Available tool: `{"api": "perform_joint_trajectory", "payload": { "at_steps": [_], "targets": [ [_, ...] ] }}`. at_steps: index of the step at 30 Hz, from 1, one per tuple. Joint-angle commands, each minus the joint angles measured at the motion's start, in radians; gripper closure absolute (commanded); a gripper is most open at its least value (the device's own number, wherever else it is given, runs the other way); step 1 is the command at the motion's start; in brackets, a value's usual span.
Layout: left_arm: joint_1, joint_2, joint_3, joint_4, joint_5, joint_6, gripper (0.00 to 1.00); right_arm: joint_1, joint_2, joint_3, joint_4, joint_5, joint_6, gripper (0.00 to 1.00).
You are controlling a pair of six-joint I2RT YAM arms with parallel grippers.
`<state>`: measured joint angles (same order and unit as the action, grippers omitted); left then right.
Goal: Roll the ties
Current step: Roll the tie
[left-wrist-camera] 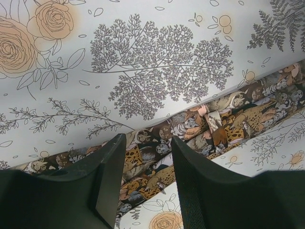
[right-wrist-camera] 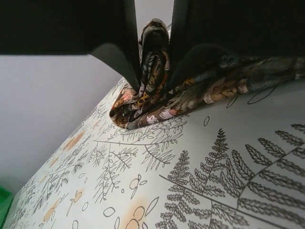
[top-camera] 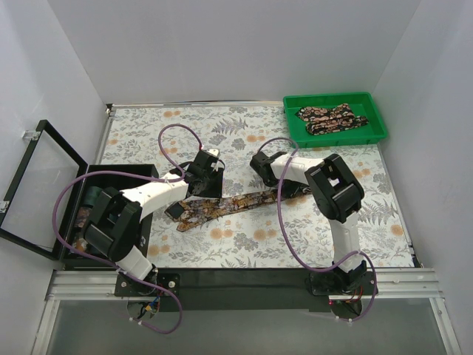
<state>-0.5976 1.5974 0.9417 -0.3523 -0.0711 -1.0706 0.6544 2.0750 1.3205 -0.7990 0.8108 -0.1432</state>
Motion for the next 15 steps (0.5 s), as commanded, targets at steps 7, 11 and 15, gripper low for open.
{"api": "perform_joint_trajectory", "payload": {
  "at_steps": [7, 11, 15],
  "targets": [
    [0.009, -0.042, 0.029, -0.008, -0.027, 0.0, 0.59, 0.008, -0.035, 0.032, -0.002, -0.133, 0.047, 0.63],
    [0.01, -0.043, 0.029, -0.008, -0.026, -0.002, 0.59, 0.007, -0.07, 0.042, -0.006, -0.14, 0.05, 0.62],
    [0.012, -0.042, 0.029, -0.008, -0.025, -0.003, 0.59, 0.01, -0.09, 0.063, -0.017, -0.157, 0.051, 0.56]
  ]
}}
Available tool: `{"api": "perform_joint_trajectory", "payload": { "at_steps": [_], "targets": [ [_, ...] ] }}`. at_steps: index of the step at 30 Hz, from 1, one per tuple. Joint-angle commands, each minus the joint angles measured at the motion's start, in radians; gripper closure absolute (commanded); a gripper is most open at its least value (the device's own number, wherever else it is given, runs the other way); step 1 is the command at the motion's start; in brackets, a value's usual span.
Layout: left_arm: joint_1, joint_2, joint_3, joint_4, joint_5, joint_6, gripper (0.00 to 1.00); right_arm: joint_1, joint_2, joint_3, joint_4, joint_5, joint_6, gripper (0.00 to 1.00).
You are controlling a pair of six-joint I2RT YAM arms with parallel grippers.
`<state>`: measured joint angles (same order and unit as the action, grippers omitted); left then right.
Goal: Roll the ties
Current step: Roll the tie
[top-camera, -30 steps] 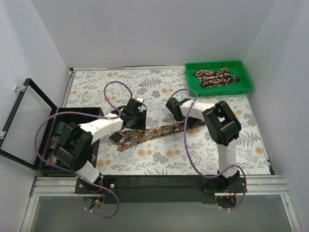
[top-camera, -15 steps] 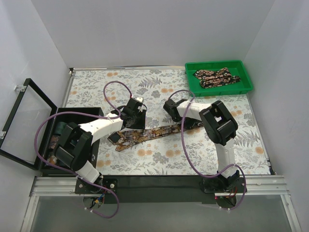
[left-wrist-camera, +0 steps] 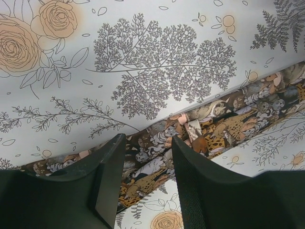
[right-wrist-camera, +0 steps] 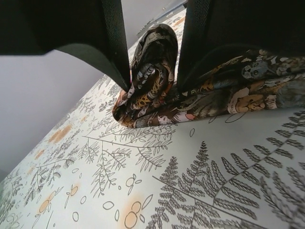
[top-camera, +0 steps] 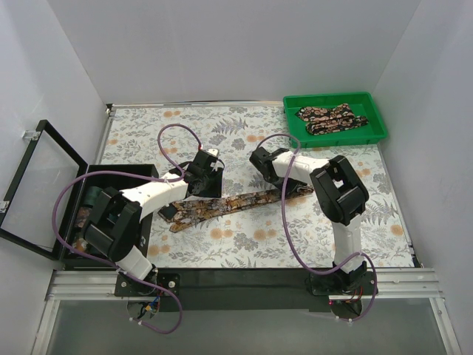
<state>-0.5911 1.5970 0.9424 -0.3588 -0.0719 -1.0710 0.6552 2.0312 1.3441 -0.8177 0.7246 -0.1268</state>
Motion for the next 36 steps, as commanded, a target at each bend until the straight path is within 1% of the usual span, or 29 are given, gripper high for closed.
{"api": "perform_joint_trajectory", "payload": {
  "at_steps": [1, 3, 14, 15, 19, 23, 29, 33, 34, 36],
  "targets": [
    [0.005, -0.042, 0.029, -0.002, -0.025, -0.003, 0.59, 0.011, -0.048, 0.044, -0.003, -0.074, 0.036, 0.54],
    [0.005, -0.043, 0.03, -0.002, -0.023, -0.004, 0.59, 0.014, -0.052, 0.05, -0.014, -0.07, 0.039, 0.49],
    [0.007, -0.039, 0.03, 0.0, -0.014, -0.007, 0.58, 0.029, -0.083, 0.075, -0.017, -0.126, 0.065, 0.48],
    [0.007, -0.039, 0.032, -0.002, -0.014, -0.009, 0.58, 0.03, -0.085, 0.078, -0.018, -0.132, 0.069, 0.45],
    [0.007, -0.04, 0.032, 0.0, -0.016, -0.01, 0.57, 0.037, -0.106, 0.092, -0.018, -0.155, 0.073, 0.4],
    [0.008, -0.04, 0.03, 0.0, -0.019, -0.012, 0.57, 0.043, -0.127, 0.102, -0.018, -0.195, 0.079, 0.39],
    [0.008, -0.058, 0.029, 0.009, -0.008, -0.03, 0.56, 0.043, -0.183, 0.098, -0.006, -0.203, 0.095, 0.37],
    [0.008, -0.08, 0.038, 0.032, 0.049, -0.09, 0.54, 0.02, -0.262, 0.069, 0.035, -0.234, 0.095, 0.36],
    [0.008, -0.081, 0.044, 0.034, 0.101, -0.128, 0.53, 0.009, -0.296, 0.055, 0.057, -0.25, 0.096, 0.36],
    [0.005, -0.086, 0.058, 0.055, 0.145, -0.167, 0.52, -0.032, -0.331, 0.03, 0.081, -0.3, 0.102, 0.36]
  ]
}}
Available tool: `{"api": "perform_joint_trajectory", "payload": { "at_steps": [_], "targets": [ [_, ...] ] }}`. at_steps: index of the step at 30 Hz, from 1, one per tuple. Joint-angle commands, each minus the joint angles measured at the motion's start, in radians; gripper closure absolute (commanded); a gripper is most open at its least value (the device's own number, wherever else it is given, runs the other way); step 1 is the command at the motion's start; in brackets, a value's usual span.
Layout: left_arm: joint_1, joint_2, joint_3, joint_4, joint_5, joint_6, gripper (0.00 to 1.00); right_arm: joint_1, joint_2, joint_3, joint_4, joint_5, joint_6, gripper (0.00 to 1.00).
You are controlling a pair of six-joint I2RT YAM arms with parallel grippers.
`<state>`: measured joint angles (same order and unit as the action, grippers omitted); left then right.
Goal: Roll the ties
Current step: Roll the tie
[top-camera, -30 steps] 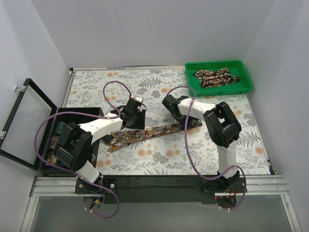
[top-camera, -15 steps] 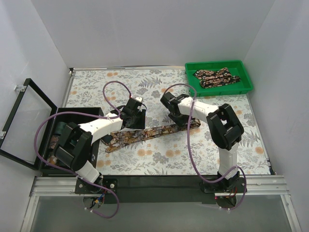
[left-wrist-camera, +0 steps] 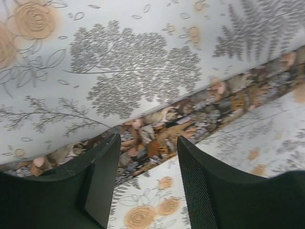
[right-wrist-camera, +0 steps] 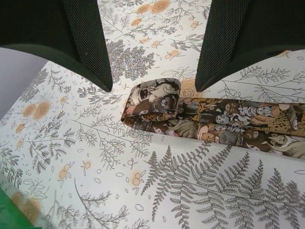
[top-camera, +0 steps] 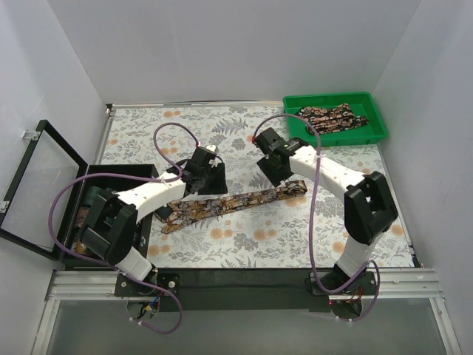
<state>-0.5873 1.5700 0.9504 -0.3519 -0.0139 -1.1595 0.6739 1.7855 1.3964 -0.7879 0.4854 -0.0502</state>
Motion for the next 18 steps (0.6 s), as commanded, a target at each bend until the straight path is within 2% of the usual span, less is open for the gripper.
{"api": "perform_joint_trajectory", "payload": {
  "at_steps": [1, 4, 5, 9, 13, 18],
  "targets": [
    [0.0, -0.056, 0.054, 0.057, 0.118, -0.101, 0.52, -0.069, -0.122, -0.034, 0.065, -0.083, 0.03, 0.35],
    [-0.012, -0.035, 0.085, 0.109, 0.222, -0.195, 0.5, -0.174, -0.204, -0.111, 0.137, -0.214, 0.068, 0.35],
    [-0.023, -0.013, 0.094, 0.144, 0.268, -0.244, 0.46, -0.206, -0.227, -0.158, 0.191, -0.296, 0.081, 0.35],
    [-0.055, 0.074, 0.174, 0.224, 0.347, -0.367, 0.4, -0.405, -0.334, -0.302, 0.337, -0.479, 0.159, 0.33],
    [-0.103, 0.188, 0.272, 0.286, 0.377, -0.453, 0.37, -0.548, -0.412, -0.422, 0.47, -0.665, 0.246, 0.27],
    [-0.169, 0.355, 0.399, 0.307, 0.387, -0.517, 0.37, -0.706, -0.42, -0.511, 0.596, -0.861, 0.343, 0.26]
  ]
}}
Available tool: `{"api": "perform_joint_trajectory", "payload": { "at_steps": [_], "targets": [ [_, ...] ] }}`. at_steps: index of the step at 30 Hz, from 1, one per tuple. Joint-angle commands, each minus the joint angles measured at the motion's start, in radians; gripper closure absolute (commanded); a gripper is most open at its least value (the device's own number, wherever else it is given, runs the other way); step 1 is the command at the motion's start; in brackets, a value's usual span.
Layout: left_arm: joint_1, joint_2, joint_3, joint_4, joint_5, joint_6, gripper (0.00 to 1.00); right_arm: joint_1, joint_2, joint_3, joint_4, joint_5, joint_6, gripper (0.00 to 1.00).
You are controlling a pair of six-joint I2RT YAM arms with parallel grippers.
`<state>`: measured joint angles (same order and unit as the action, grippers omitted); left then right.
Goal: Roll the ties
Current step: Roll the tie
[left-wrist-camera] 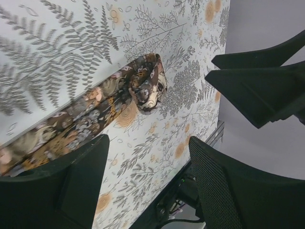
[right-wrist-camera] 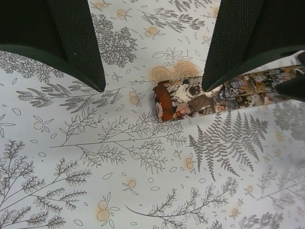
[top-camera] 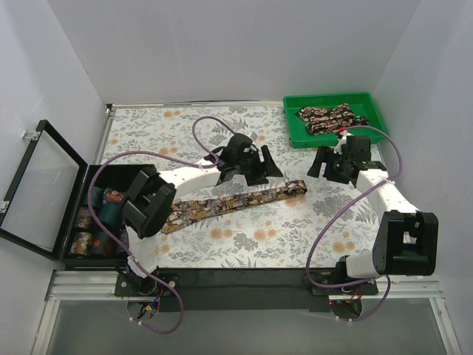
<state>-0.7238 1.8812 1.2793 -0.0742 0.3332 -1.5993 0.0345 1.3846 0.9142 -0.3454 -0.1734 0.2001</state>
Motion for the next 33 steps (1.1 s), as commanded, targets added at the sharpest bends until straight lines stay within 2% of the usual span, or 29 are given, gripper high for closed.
{"api": "perform_joint_trajectory", "payload": {
  "at_steps": [1, 3, 11, 17, 25, 28, 33],
  "targets": [
    [-0.038, 0.067, 0.11, 0.031, 0.04, -0.088, 0.39, -0.082, -0.016, -0.056, 0.201, -0.231, 0.11, 0.26],
    [-0.058, 0.127, 0.147, 0.033, 0.044, -0.099, 0.41, -0.117, -0.016, -0.083, 0.244, -0.294, 0.16, 0.26],
    [-0.085, 0.254, 0.226, 0.05, 0.047, -0.142, 0.51, -0.154, 0.04, -0.112, 0.309, -0.363, 0.19, 0.27],
    [-0.086, 0.295, 0.238, 0.063, 0.063, -0.149, 0.53, -0.159, 0.083, -0.12, 0.325, -0.393, 0.18, 0.27],
    [-0.086, 0.331, 0.247, 0.154, 0.125, -0.174, 0.61, -0.159, 0.148, -0.147, 0.382, -0.452, 0.165, 0.29],
    [-0.086, 0.332, 0.232, 0.197, 0.13, -0.174, 0.68, -0.16, 0.169, -0.161, 0.399, -0.471, 0.156, 0.3],
    [-0.086, 0.343, 0.192, 0.274, 0.142, -0.186, 0.73, -0.169, 0.203, -0.201, 0.456, -0.521, 0.153, 0.3]
  ]
}}
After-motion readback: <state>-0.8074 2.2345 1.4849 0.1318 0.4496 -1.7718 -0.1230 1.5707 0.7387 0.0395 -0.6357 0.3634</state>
